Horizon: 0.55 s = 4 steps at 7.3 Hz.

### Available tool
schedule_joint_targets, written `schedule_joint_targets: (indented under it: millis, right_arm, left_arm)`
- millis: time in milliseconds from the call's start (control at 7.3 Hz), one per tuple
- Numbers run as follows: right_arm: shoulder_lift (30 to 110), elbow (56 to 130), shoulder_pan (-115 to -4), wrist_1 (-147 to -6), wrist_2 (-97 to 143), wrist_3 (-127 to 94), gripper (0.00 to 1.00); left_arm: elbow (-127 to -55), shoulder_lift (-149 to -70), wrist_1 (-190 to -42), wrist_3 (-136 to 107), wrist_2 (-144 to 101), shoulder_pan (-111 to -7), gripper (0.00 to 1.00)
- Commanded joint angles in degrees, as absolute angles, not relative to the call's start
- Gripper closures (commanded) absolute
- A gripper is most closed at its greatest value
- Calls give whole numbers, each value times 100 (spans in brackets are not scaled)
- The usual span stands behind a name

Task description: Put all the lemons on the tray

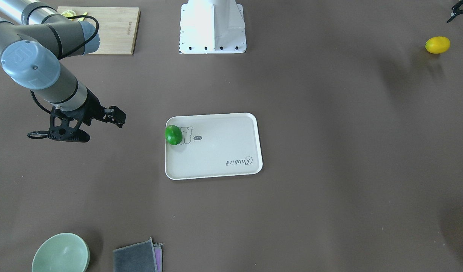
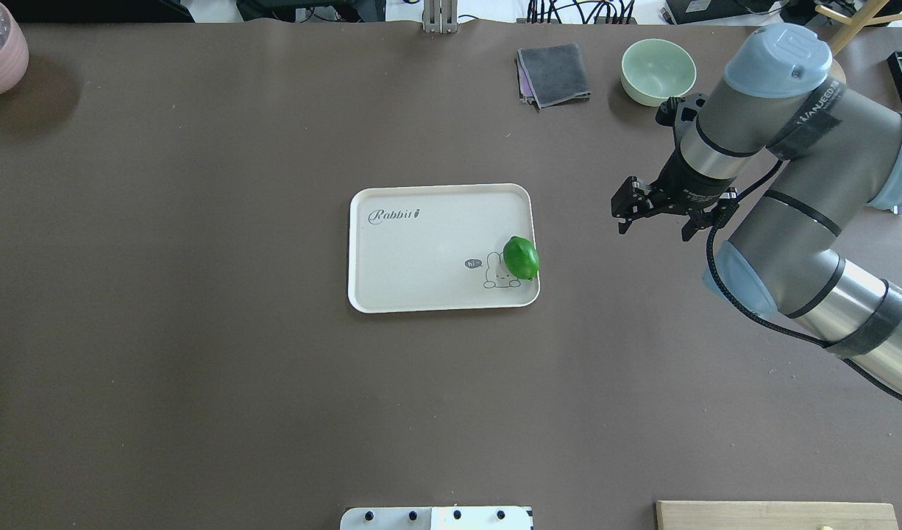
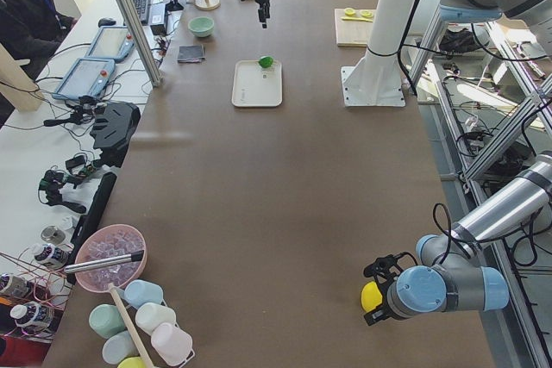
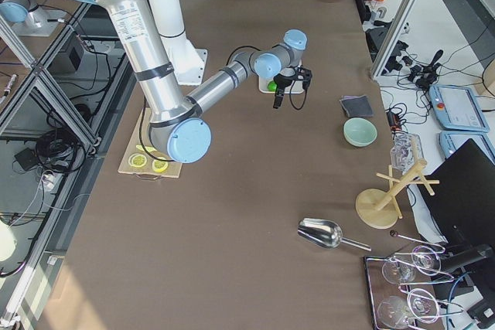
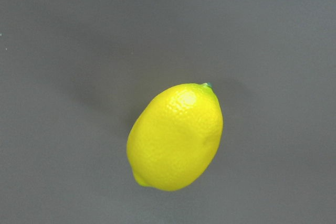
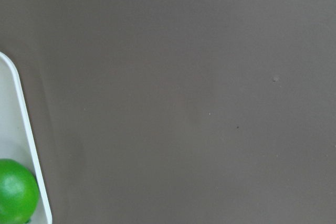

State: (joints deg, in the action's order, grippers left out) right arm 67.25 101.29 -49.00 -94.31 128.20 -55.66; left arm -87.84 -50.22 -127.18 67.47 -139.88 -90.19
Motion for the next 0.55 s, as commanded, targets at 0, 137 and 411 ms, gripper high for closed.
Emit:
schedule_joint_targets:
  millis: [0, 137, 411]
  right_arm:
    - [6916, 10256, -4931, -9422, 12850, -5528, 0]
    - [6917, 10248, -4931, -9422, 12850, -5528, 0]
    - [6934, 10248, -4931, -9431, 12841, -5528, 0]
  left_arm:
    - [-8737, -5298, -12718, 6715, -14237, -9009, 1]
    - [-8675, -5378, -12700, 6663, -14247, -8991, 1]
    - [-8483, -5519, -12683, 6277, -14604, -8965, 1]
